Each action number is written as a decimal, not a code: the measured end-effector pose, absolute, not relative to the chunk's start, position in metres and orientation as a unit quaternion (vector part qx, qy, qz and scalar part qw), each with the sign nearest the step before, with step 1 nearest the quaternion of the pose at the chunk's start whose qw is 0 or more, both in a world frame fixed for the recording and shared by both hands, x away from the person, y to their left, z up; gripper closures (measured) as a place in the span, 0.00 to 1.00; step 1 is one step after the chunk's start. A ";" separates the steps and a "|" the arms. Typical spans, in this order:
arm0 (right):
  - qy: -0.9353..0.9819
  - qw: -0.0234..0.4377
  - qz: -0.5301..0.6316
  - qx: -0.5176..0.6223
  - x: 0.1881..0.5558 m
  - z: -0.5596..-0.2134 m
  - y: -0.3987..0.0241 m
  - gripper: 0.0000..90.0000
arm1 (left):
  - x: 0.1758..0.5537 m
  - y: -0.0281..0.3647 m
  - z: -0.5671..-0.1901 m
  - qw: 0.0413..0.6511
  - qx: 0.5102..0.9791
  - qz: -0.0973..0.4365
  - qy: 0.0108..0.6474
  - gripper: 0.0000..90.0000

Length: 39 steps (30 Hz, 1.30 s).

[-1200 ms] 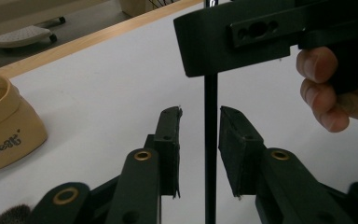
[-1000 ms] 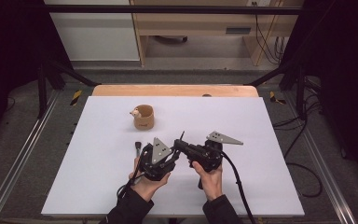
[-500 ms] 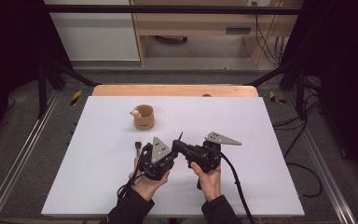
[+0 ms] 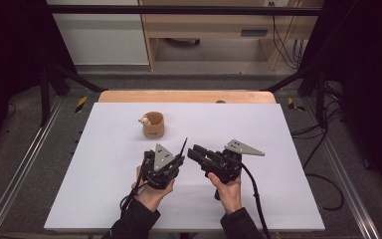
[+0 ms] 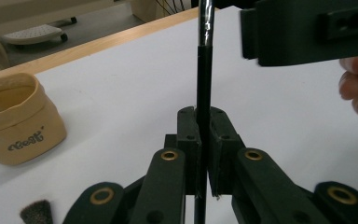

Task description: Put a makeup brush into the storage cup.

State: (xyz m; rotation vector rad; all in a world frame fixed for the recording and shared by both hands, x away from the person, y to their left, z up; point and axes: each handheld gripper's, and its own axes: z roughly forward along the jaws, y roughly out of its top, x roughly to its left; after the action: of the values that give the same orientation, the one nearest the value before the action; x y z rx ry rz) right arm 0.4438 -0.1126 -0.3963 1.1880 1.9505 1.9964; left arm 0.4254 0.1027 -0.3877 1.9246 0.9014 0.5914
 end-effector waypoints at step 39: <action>0.702 0.211 0.544 0.408 0.425 -0.396 -0.193 0.09 | 0.444 0.190 -0.346 0.498 0.721 0.276 0.394 0.94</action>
State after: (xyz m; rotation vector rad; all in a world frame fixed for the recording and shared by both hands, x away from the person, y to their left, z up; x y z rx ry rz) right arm 0.4253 -0.1929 -0.3960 1.1322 1.9508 1.5121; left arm 0.4444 0.1895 -0.3458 1.7455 0.9534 0.6691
